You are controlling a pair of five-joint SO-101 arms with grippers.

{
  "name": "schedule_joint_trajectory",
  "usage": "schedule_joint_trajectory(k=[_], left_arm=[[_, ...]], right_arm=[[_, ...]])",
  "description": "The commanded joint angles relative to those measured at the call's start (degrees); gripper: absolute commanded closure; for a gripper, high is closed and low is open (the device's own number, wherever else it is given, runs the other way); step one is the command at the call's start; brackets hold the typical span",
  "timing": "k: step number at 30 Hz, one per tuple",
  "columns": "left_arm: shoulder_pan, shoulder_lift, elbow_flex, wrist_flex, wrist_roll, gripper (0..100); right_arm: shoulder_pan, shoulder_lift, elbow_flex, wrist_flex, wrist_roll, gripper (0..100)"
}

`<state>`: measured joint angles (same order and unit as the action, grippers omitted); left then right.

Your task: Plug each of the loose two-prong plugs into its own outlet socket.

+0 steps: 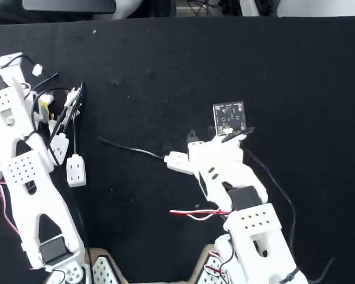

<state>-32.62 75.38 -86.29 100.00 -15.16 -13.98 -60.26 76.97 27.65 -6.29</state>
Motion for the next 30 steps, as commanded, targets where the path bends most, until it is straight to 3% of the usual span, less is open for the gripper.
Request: schedule_joint_trajectory(k=[1, 4, 13, 19, 21, 24, 30], left_arm=[[-0.9, -0.1, 2.5, 1.1, -1.2, 83], [-1.7, -1.0, 2.2, 1.1, -1.2, 78], [-3.1, -1.9, 4.2, 1.1, -3.1, 78], [-0.3, -0.4, 4.8, -1.5, -1.6, 78], [0.3, 0.4, 2.7, 0.7, -1.2, 82], [0.5, 1.7, 0.2, 1.0, -1.0, 97], [-1.0, 1.7, 0.1, 1.1, 1.2, 97]], right_arm=[[-0.7, -1.6, -0.7, 0.0, 0.4, 85.3], [-0.7, -1.6, -0.7, 0.0, 0.4, 85.3], [-0.7, -1.6, -0.7, 0.1, 0.4, 85.3], [-0.7, -1.5, -0.6, 0.1, 0.4, 85.3], [-0.7, -1.4, -0.6, 0.1, 0.4, 85.3], [-0.7, -1.4, -0.6, 0.0, 0.4, 85.3], [-0.7, -1.4, -0.6, 0.0, 0.4, 85.3]])
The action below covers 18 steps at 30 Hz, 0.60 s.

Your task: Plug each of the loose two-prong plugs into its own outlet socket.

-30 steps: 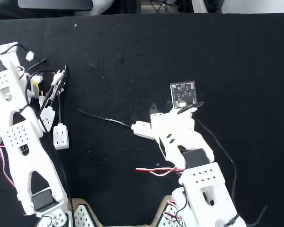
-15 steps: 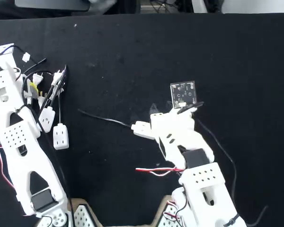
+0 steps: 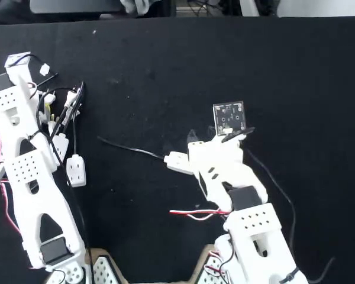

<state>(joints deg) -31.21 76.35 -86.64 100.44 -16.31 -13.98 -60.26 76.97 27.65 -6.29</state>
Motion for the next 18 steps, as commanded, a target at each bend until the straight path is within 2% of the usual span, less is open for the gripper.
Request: schedule_joint_trajectory(k=[1, 4, 9, 18], left_arm=[[-2.9, -1.0, 0.8, 0.7, 2.5, 97], [-4.0, -7.3, 8.0, 0.7, 2.5, 97], [-3.2, -24.9, 30.0, 0.2, 2.2, 97], [-0.1, -51.2, 61.6, -7.0, 2.3, 97]], right_arm=[[-0.7, -1.4, -0.6, 0.0, 0.4, 85.3], [-0.7, -1.4, -0.6, 0.1, 0.4, 85.3], [-0.7, -1.5, -0.6, 0.1, 0.4, 85.3], [-0.7, -1.7, 0.1, 0.0, 0.4, 85.3]])
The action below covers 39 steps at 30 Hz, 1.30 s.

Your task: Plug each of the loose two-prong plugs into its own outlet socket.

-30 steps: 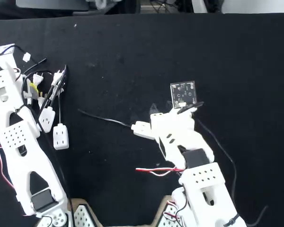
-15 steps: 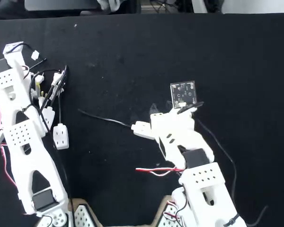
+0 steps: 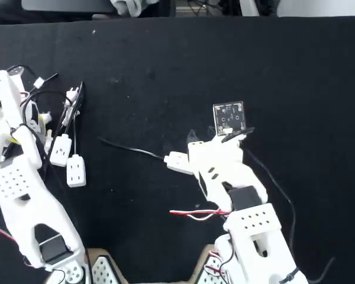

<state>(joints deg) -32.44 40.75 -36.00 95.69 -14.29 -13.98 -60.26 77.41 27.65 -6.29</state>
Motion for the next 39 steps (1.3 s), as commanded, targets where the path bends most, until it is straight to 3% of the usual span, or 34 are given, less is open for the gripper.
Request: schedule_joint_trajectory(k=[1, 5, 10, 16, 25, 31, 35, 39], left_arm=[[1.1, -19.2, 15.0, -4.0, 0.3, 97], [2.3, -33.0, 34.7, -17.1, 0.2, 96], [15.6, -48.3, 57.4, -33.7, 2.8, 96], [31.3, -55.9, 62.0, -36.0, 3.4, 96], [41.2, -51.3, 67.9, -36.0, 5.4, 94], [41.2, -51.3, 74.1, -36.0, 5.0, 93], [34.9, -51.3, 76.2, -36.0, 3.6, 91], [26.2, -51.3, 76.2, -36.4, -4.0, 80]], right_arm=[[-0.7, -1.7, -0.2, 0.0, 0.4, 85.3], [-0.7, -1.7, -0.2, 0.0, 0.4, 85.3], [-0.4, -1.7, -0.5, -0.1, 0.4, 85.3], [4.7, -1.7, -0.5, -2.1, 0.1, 85.3], [7.8, -1.7, -0.6, -3.3, 0.0, 85.4], [7.8, -1.7, -0.6, -3.3, 0.0, 85.4], [7.7, -1.7, -0.6, -3.3, 0.0, 85.4], [7.7, -1.7, -0.7, -3.3, 0.0, 85.4]])
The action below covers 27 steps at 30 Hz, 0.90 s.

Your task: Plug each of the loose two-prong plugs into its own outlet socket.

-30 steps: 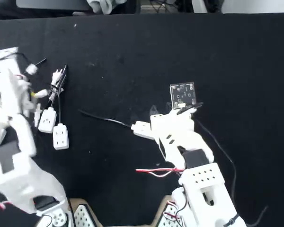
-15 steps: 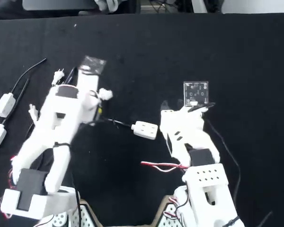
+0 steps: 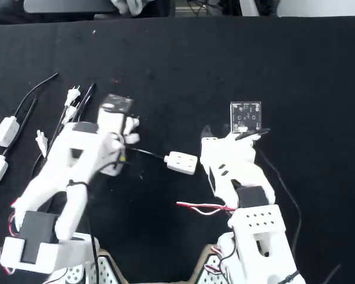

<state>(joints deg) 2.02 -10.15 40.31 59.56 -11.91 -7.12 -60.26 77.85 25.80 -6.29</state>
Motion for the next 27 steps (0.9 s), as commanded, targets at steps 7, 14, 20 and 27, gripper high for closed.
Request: schedule_joint_trajectory(k=[7, 14, 20, 27], left_arm=[[-21.1, -0.4, 2.9, -8.5, -16.5, 85], [-30.3, 0.2, -3.4, -9.0, -18.3, 85], [-35.8, -0.4, -8.0, -8.4, -16.8, 85], [-31.1, -0.4, -20.1, 8.8, -14.6, 85]], right_arm=[[0.9, -1.7, -1.0, -1.4, 0.0, 85.4], [0.9, -1.7, -0.8, -1.3, 0.0, 85.4], [-0.4, -1.7, -0.7, -1.3, 0.0, 85.4], [-3.7, -1.7, -0.6, -1.0, 0.0, 85.4]])
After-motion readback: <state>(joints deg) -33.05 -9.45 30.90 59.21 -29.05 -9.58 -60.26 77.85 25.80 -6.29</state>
